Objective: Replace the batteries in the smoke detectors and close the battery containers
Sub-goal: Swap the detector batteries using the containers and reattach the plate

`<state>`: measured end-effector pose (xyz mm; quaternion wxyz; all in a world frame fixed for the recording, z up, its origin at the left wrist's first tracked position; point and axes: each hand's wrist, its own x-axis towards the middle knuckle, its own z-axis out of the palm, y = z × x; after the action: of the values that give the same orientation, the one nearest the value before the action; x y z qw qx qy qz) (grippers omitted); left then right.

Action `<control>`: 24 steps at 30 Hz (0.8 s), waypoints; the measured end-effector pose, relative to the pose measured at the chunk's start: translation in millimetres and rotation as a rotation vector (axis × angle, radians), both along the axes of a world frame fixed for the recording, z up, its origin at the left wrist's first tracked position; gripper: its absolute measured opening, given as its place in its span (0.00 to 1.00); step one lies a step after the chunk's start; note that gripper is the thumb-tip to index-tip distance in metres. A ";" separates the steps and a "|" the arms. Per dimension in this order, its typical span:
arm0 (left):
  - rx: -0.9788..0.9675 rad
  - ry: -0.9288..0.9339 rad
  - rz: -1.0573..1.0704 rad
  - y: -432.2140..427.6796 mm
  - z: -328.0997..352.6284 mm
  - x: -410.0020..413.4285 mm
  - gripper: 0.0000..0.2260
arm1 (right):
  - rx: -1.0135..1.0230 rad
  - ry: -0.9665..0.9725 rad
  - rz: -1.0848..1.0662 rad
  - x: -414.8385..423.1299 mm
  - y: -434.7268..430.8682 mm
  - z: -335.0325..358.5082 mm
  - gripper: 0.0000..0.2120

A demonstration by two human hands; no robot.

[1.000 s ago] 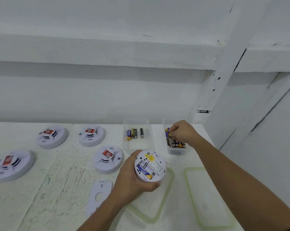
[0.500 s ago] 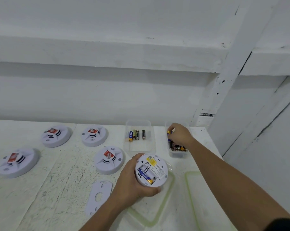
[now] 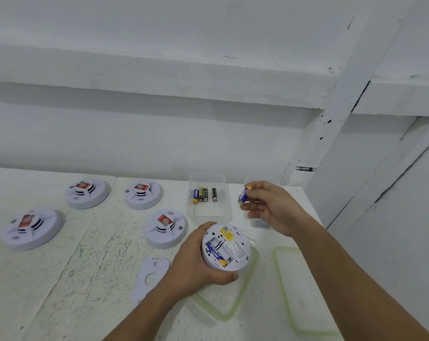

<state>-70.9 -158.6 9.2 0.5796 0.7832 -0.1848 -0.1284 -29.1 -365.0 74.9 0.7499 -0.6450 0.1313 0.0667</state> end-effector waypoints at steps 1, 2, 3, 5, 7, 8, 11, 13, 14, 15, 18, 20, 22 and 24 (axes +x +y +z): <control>0.007 -0.012 -0.009 0.3 1.2 0.9 0.34 | -0.061 -0.015 0.040 -7.9 8.7 -0.4 0.06; 0.014 -0.021 -0.021 0.4 1.7 1.5 0.34 | -0.140 -0.038 0.077 -16.6 17.5 -1.8 0.07; 0.017 -0.028 -0.034 0.4 2.1 2.6 0.34 | -0.219 -0.068 0.118 -24.2 25.0 -3.5 0.07; 0.025 -0.037 -0.058 0.8 1.9 3.0 0.33 | -0.339 -0.126 0.191 -38.0 36.8 -7.5 0.08; 0.030 -0.038 -0.068 2.1 0.7 2.2 0.32 | -0.439 -0.169 0.238 -46.8 42.3 -11.1 0.08; 0.025 -0.032 -0.073 3.1 0.5 1.3 0.32 | -0.482 -0.188 0.260 -49.3 43.4 -12.6 0.08; 0.021 -0.017 -0.088 6.8 -0.2 -1.3 0.33 | -0.529 -0.214 0.293 -54.4 45.3 -16.8 0.09; 0.026 -0.021 -0.086 7.9 -0.4 -2.1 0.33 | -0.521 -0.220 0.287 -57.7 45.4 -19.1 0.09; 0.030 -0.023 -0.083 8.5 -0.5 -2.6 0.33 | -0.514 -0.224 0.289 -59.3 45.3 -20.7 0.09; 0.038 -0.026 -0.079 8.6 -1.0 -2.4 0.33 | -0.512 -0.226 0.289 -60.1 44.8 -22.7 0.09; 0.040 -0.040 -0.078 9.0 -0.1 -3.5 0.34 | -0.497 -0.228 0.293 -61.7 44.1 -27.9 0.10; 0.036 -0.046 -0.073 9.3 -0.4 -4.2 0.34 | -0.495 -0.250 0.301 -61.7 43.3 -29.6 0.11; 0.022 -0.045 -0.071 8.8 0.5 -4.9 0.35 | -0.482 -0.245 0.316 -62.6 42.9 -29.5 0.12; 0.008 -0.056 -0.080 7.1 5.0 -5.0 0.35 | -0.410 -0.216 0.330 -63.3 43.7 -30.5 0.10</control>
<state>-76.0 -151.5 14.2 0.5656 0.7807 -0.2317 -0.1300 -92.3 -321.3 44.4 0.5926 -0.7991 -0.0457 0.0909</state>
